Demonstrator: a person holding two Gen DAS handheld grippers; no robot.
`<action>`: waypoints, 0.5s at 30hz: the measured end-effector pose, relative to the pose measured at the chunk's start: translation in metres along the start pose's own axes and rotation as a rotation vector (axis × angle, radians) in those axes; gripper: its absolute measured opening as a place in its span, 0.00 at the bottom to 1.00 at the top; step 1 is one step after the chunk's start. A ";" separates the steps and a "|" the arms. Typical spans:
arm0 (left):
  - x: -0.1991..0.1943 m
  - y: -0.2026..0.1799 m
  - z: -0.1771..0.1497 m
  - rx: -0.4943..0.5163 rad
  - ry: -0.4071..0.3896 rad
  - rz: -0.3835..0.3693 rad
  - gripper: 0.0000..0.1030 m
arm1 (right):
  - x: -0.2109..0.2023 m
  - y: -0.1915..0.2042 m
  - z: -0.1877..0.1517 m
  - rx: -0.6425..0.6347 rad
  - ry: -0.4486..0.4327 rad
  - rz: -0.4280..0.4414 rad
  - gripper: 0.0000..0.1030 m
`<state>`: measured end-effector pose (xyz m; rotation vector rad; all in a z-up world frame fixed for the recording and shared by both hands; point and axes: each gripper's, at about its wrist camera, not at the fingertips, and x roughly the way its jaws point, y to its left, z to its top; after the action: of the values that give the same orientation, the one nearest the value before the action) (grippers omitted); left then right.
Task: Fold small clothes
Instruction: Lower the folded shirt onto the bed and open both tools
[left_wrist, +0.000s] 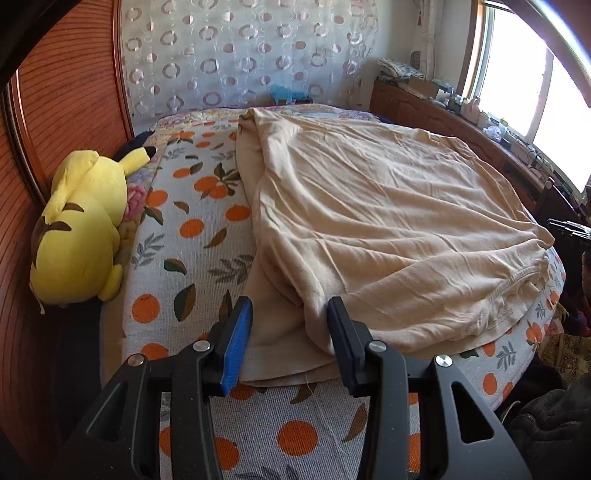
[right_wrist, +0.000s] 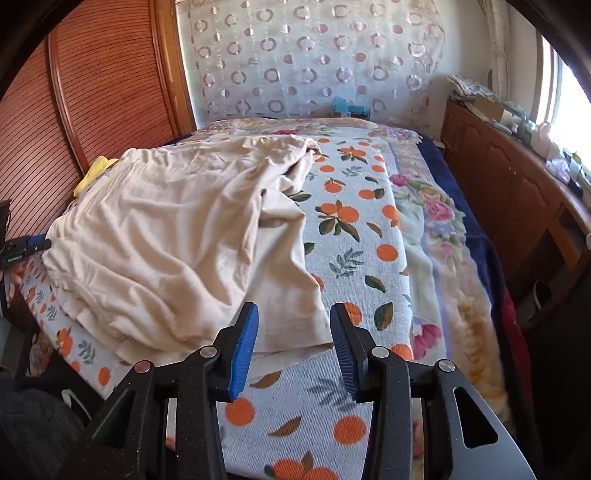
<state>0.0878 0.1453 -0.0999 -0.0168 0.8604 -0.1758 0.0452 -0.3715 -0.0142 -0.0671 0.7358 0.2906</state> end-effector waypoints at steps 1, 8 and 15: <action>0.001 0.000 -0.001 -0.003 -0.002 -0.001 0.45 | 0.007 -0.001 0.001 0.008 0.006 0.001 0.41; 0.005 -0.001 -0.001 -0.003 0.002 -0.006 0.73 | 0.037 -0.006 0.009 0.034 0.008 -0.011 0.40; 0.006 -0.001 -0.002 0.002 -0.011 0.010 0.73 | 0.027 -0.002 -0.006 -0.030 0.032 0.002 0.02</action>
<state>0.0903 0.1430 -0.1055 -0.0119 0.8497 -0.1665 0.0610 -0.3678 -0.0373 -0.0996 0.7632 0.3033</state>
